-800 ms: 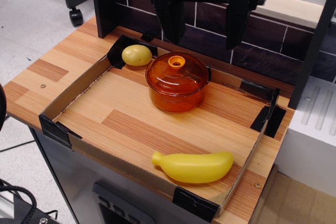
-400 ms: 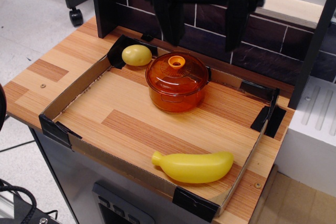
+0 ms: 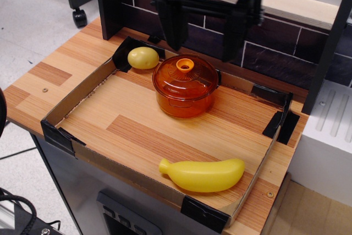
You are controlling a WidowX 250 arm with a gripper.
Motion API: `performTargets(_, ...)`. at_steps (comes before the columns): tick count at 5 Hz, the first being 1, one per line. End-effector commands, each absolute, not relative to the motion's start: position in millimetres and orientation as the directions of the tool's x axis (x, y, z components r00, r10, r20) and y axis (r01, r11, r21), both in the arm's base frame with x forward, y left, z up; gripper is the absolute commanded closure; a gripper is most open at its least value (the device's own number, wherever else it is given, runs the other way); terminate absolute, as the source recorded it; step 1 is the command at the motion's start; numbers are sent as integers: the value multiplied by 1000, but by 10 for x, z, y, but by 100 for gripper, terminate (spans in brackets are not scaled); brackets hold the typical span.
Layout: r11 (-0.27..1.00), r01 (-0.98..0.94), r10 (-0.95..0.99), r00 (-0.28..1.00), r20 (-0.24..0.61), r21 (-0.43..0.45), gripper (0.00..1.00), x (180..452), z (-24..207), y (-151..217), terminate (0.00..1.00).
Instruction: Take lid off pot
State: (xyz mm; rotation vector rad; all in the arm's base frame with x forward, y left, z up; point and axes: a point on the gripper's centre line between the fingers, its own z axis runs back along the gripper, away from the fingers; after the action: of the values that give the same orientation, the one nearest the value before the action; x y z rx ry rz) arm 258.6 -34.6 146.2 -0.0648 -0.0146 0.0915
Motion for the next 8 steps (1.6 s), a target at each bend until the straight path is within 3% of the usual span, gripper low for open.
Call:
performTargets(1,992,-72,77,996,52,-104,0,2815,1311,-49,0)
performTargets(5,992,-122,121,988,99,3,0,3080,766,165,0)
performTargets(8,990,-143,141,983,122,7,0,3252,705,131,0)
